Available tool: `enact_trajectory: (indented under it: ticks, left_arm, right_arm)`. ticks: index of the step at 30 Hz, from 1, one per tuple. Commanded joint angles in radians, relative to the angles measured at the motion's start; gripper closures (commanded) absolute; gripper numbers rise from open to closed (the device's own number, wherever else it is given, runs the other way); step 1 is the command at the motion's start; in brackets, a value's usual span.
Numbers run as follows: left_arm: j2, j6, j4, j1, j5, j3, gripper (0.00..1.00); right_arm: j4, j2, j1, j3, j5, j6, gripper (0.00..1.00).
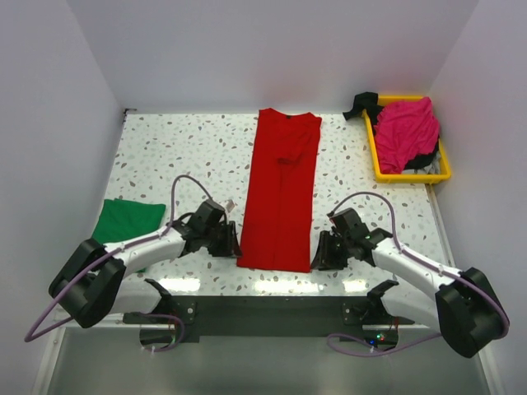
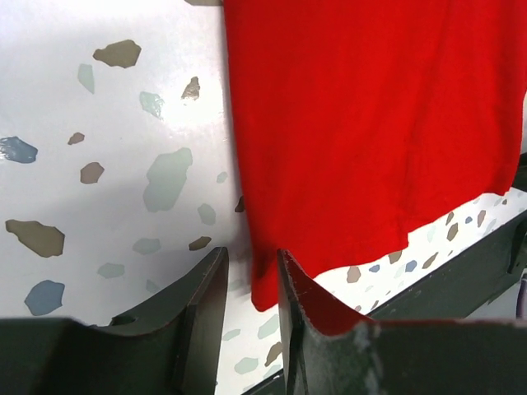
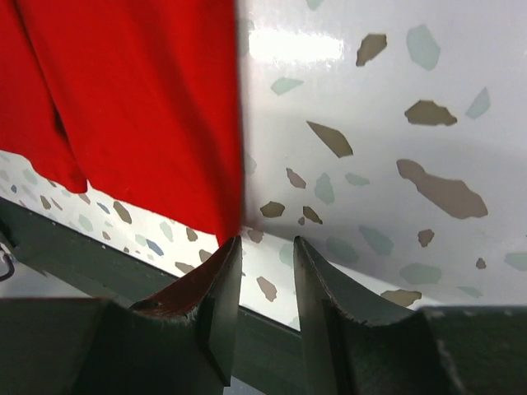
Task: Fold and stack the t-shirts
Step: Fold the tshirt
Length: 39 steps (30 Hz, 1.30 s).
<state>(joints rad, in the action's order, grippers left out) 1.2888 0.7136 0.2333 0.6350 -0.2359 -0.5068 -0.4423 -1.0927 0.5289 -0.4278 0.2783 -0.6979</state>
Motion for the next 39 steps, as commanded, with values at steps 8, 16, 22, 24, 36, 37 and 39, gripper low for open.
enact_trajectory:
  ticks: [8,16,22,24,36,37,39]
  left_arm:
    - [-0.003,0.015,-0.012,0.011,-0.016,0.079,0.71]
    - [-0.006,0.038,-0.023,0.031,-0.014,0.105,0.74]
    - [-0.014,0.044,-0.009,0.037,-0.005,0.114,0.76]
    - [-0.020,0.047,-0.005,0.038,0.000,0.117,0.77]
    - [-0.028,0.079,-0.017,0.066,0.001,0.151,0.82]
    - [-0.028,0.081,-0.018,0.068,0.000,0.151,0.83]
    - [-0.029,0.084,-0.020,0.071,0.000,0.152,0.86]
  right_arm:
    - [-0.039,0.080,-0.003,0.015,0.024,-0.064,0.64]
    - [0.037,0.059,-0.004,0.026,0.056,-0.094,0.64]
    - [0.091,0.022,-0.003,0.040,0.076,-0.103,0.64]
    - [0.099,0.014,-0.003,0.046,0.084,-0.103,0.64]
    - [0.165,-0.019,-0.003,0.092,0.090,-0.117,0.70]
    - [0.181,-0.021,-0.003,0.095,0.094,-0.121,0.70]
    - [0.197,-0.029,-0.001,0.100,0.096,-0.132,0.72]
